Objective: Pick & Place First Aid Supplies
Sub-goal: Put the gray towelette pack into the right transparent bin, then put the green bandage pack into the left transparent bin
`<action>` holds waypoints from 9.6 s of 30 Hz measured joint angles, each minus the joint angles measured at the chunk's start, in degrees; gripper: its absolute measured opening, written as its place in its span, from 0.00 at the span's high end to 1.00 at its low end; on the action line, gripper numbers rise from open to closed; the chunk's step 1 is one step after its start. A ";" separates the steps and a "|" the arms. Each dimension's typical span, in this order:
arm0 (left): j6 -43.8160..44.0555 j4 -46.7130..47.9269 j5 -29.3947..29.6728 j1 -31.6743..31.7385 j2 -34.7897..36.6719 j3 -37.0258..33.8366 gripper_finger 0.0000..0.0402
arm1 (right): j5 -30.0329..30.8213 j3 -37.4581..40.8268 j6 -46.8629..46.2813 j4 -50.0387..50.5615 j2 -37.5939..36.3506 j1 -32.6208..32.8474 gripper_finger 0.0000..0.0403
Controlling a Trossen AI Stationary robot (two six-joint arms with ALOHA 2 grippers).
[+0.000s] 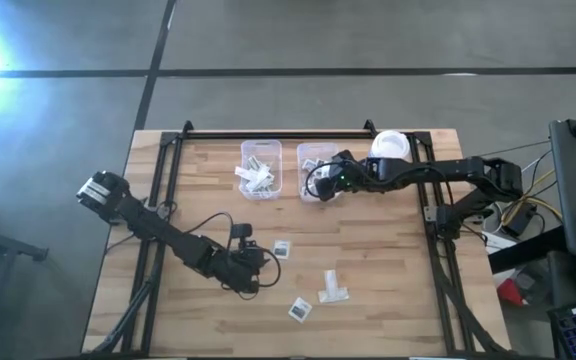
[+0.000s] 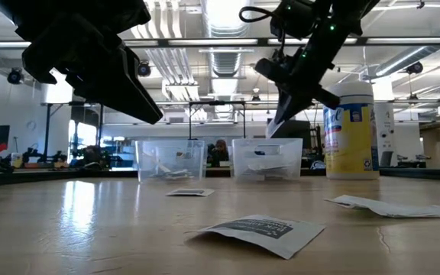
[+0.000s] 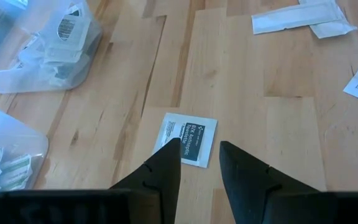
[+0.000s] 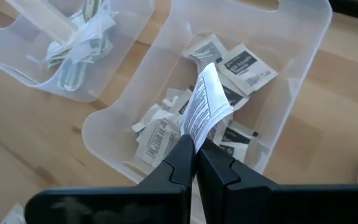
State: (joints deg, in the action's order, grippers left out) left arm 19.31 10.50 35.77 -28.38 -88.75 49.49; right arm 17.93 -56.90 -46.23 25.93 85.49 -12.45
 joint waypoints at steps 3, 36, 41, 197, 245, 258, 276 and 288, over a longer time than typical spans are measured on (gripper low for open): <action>0.00 -0.02 0.00 0.00 0.00 -0.02 0.70 | 0.02 0.00 1.11 -0.71 0.00 -0.04 0.97; 5.16 -1.74 -6.02 -0.11 -0.58 -0.02 0.70 | -6.65 -0.04 1.21 -3.81 -4.71 16.32 0.81; 5.20 -2.43 -7.00 -0.11 -3.13 -0.13 0.70 | -6.48 -0.07 -0.18 -5.84 -2.43 20.18 0.83; 3.91 -9.43 -3.48 1.42 -5.57 -1.99 0.70 | 25.37 -3.54 8.74 -3.36 -1.32 22.12 0.98; 5.22 -9.70 -3.74 1.25 -5.57 -1.97 0.70 | 2.58 3.57 -0.13 -2.12 0.02 0.53 0.98; 5.20 -9.79 -3.78 1.25 -5.55 -1.97 0.70 | 2.58 2.99 -0.12 -2.46 0.02 0.28 0.81; -1.04 -21.99 -17.85 1.20 -5.55 -1.79 0.70 | -3.39 2.95 -0.54 -2.49 -8.66 16.17 0.76; -0.82 -23.43 -20.17 1.22 -5.51 -1.77 0.70 | 1.79 2.99 -10.41 -2.60 -8.39 32.83 0.82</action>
State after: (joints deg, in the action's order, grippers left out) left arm 18.49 -12.93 15.59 -27.16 -94.26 47.72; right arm 19.73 -53.91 -56.64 23.33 77.10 20.38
